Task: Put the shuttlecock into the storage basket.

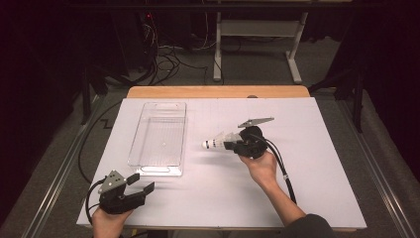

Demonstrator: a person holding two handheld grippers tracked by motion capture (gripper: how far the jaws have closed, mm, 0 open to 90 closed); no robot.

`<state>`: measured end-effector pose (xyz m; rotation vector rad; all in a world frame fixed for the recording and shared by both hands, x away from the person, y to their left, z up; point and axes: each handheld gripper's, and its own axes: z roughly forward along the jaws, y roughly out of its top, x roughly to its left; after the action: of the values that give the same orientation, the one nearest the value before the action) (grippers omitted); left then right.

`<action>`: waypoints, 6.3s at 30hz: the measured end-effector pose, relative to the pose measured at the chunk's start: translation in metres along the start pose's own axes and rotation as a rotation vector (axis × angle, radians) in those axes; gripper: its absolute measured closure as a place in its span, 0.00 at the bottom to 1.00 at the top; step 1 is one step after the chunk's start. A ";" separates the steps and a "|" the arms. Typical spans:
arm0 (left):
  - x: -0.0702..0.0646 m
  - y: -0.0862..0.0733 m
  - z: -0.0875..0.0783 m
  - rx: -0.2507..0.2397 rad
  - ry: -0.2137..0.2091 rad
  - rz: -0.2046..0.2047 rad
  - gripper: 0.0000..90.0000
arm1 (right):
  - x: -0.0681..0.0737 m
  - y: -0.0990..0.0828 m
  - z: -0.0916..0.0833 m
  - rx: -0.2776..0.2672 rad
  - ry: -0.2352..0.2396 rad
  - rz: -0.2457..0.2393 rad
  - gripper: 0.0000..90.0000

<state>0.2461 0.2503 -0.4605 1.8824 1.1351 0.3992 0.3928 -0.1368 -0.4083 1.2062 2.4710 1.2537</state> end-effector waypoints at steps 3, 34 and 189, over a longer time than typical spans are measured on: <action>0.002 0.000 0.000 0.000 0.003 -0.010 0.38 | 0.002 0.002 0.000 -0.002 0.007 -0.002 0.98; 0.004 -0.001 -0.002 -0.006 0.009 -0.009 0.38 | 0.031 0.027 0.002 0.001 0.063 -0.044 0.99; 0.006 -0.001 -0.001 -0.010 -0.017 -0.035 0.38 | 0.130 0.088 0.147 0.254 0.076 -0.177 0.70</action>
<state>0.2479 0.2567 -0.4617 1.8512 1.1505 0.3680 0.4206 0.0762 -0.4102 0.9758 2.7884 0.9813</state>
